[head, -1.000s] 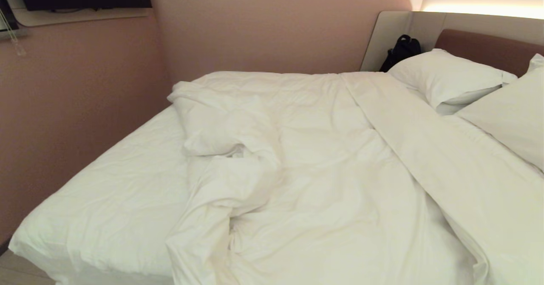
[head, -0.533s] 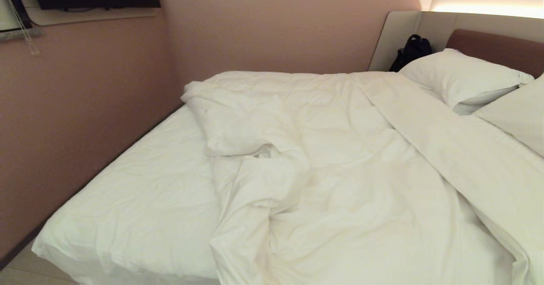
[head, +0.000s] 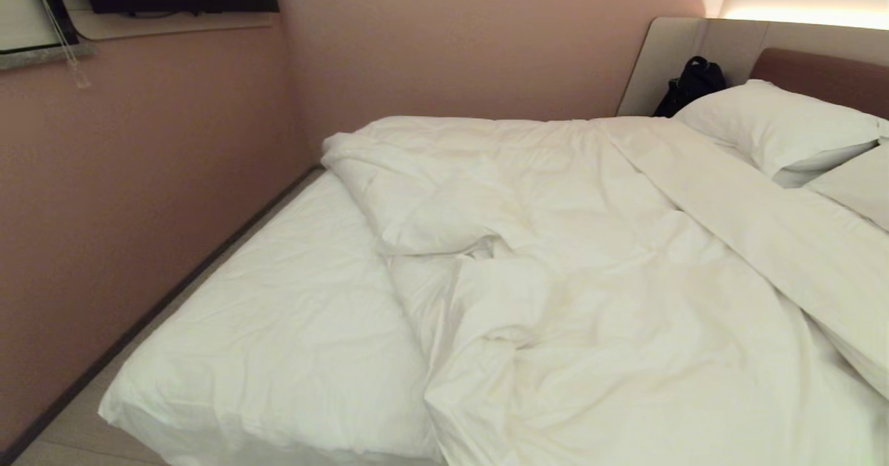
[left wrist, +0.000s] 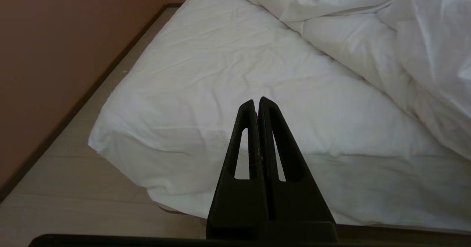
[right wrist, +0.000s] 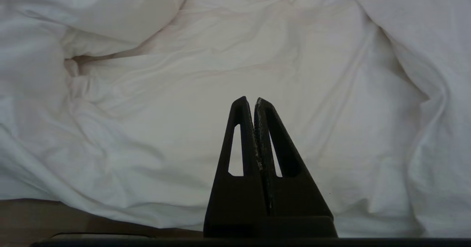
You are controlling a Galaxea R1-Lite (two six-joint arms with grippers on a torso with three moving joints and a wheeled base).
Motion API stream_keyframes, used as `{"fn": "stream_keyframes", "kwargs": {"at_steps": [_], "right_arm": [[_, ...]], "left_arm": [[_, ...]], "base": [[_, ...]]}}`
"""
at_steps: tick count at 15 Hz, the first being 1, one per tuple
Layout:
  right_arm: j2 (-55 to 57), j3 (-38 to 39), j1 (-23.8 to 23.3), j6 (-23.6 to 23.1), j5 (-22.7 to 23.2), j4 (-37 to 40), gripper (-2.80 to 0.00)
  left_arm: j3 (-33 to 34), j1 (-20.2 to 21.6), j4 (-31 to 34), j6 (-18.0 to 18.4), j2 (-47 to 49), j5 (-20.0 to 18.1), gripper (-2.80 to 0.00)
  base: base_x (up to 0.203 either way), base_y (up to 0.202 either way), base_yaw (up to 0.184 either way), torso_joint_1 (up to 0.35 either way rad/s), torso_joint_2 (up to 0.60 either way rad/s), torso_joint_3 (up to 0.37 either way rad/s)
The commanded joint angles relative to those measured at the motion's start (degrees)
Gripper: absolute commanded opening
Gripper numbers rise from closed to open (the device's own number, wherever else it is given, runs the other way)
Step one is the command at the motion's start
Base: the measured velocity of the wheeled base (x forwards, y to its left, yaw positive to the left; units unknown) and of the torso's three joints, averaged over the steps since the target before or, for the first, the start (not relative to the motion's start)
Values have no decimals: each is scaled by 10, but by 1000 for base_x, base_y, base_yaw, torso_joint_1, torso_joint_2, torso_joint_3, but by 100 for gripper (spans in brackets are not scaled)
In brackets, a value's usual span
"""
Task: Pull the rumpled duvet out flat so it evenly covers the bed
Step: Hold the folded corner of the quilt
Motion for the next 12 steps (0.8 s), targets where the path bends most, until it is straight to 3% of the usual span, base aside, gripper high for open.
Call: {"fn": "stream_keyframes", "kwargs": {"at_steps": [1, 12], "right_arm": [[0, 0, 0, 0, 1, 0, -280], [0, 0, 0, 0, 1, 0, -280]], "left_arm": [[0, 0, 0, 0, 0, 0, -280], [0, 0, 0, 1, 0, 0, -280]], "base": [[0, 195, 1, 2, 7, 2], [0, 194, 0, 2, 3, 4]]}}
